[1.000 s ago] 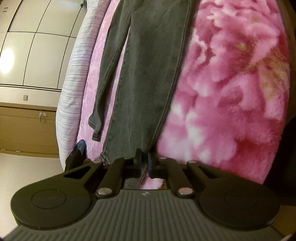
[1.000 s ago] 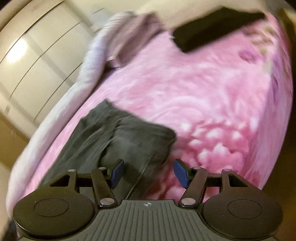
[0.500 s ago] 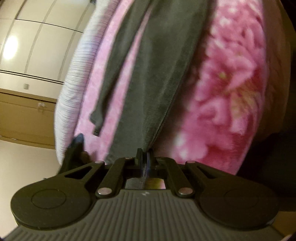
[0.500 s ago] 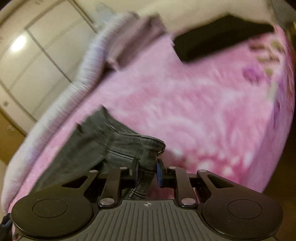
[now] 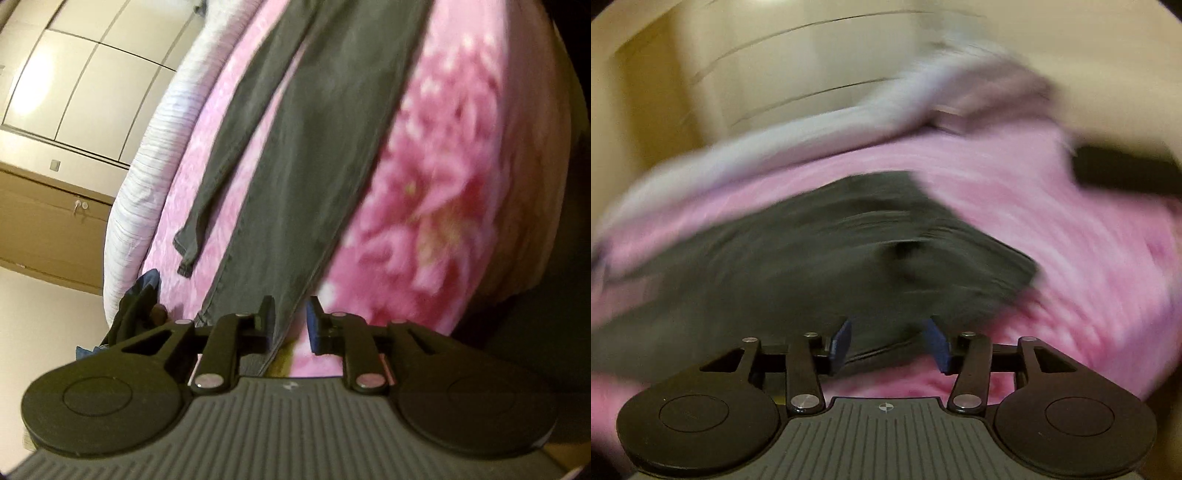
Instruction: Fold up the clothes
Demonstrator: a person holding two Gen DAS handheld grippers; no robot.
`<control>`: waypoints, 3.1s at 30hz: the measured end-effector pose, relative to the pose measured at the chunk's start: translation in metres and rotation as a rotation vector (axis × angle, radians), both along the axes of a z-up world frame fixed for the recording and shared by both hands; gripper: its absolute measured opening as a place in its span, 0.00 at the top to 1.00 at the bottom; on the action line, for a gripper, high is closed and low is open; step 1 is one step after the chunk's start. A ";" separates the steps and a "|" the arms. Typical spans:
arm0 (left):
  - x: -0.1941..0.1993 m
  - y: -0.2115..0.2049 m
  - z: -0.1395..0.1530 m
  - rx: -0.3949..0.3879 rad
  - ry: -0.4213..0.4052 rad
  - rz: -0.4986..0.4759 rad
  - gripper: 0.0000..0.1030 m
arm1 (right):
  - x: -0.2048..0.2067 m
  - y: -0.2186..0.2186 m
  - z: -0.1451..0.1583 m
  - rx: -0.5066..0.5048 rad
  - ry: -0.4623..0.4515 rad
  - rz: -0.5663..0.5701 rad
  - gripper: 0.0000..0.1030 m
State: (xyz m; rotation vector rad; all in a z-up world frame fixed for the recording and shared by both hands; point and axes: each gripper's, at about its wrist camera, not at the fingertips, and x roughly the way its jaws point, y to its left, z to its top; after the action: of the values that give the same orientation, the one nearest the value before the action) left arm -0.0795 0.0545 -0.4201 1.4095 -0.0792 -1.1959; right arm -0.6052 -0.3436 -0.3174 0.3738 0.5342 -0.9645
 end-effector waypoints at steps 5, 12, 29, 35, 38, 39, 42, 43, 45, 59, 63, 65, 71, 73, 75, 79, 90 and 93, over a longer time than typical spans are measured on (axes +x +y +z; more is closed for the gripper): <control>-0.026 -0.002 0.019 -0.056 0.054 -0.058 0.75 | 0.068 0.052 -0.031 -0.286 0.485 0.432 0.45; -0.079 -0.034 0.021 -0.073 0.113 -0.238 0.64 | 0.101 0.065 -0.062 -0.466 0.780 0.652 0.45; -0.142 -0.137 0.023 -0.087 -0.005 -0.397 0.95 | 0.121 0.018 0.083 -0.440 0.549 0.607 0.94; -0.118 -0.154 0.091 -0.181 0.053 -0.362 0.96 | 0.131 0.005 0.108 -0.497 0.558 0.590 0.94; -0.119 -0.141 0.103 -0.175 0.066 -0.383 0.96 | 0.122 0.016 0.102 -0.496 0.560 0.584 0.94; -0.122 -0.135 0.100 -0.159 0.067 -0.397 0.96 | 0.119 0.020 0.100 -0.495 0.561 0.582 0.94; -0.130 -0.115 0.083 -0.097 0.057 -0.433 0.96 | 0.103 0.044 0.073 -0.466 0.582 0.592 0.94; -0.133 -0.108 0.074 -0.067 0.055 -0.440 0.96 | 0.098 0.052 0.060 -0.445 0.585 0.599 0.94; -0.139 -0.097 0.051 0.007 0.089 -0.445 0.96 | 0.091 0.065 0.026 -0.395 0.602 0.622 0.94; -0.119 -0.054 0.019 0.062 0.187 -0.342 0.64 | 0.076 0.082 -0.022 -0.282 0.582 0.563 0.65; -0.078 -0.036 0.035 0.023 0.225 -0.174 0.59 | 0.077 0.096 -0.022 -0.277 0.567 0.559 0.62; -0.051 -0.031 0.035 0.008 0.204 -0.065 0.59 | 0.082 0.099 -0.023 -0.282 0.579 0.565 0.62; -0.008 -0.020 -0.002 0.099 -0.002 -0.010 0.58 | 0.099 0.103 -0.028 -0.293 0.620 0.587 0.60; -0.004 -0.022 -0.017 0.131 -0.054 -0.045 0.57 | 0.102 0.103 -0.027 -0.296 0.625 0.585 0.60; -0.003 -0.025 -0.026 0.130 -0.103 -0.069 0.57 | 0.104 0.101 -0.026 -0.293 0.624 0.576 0.60; 0.002 -0.027 -0.028 0.118 -0.171 -0.064 0.96 | 0.106 0.095 -0.027 -0.270 0.611 0.553 0.59; 0.035 0.024 -0.025 0.173 -0.144 0.116 0.89 | 0.120 0.096 -0.045 -0.245 0.660 0.572 0.56; 0.041 0.030 -0.021 0.169 -0.139 0.142 0.77 | 0.116 0.097 -0.041 -0.241 0.659 0.571 0.56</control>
State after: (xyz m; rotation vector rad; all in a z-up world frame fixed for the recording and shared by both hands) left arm -0.0390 0.0845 -0.4409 1.6178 0.0253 -1.0054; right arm -0.4892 -0.2462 -0.3582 -0.3262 1.0409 -0.5649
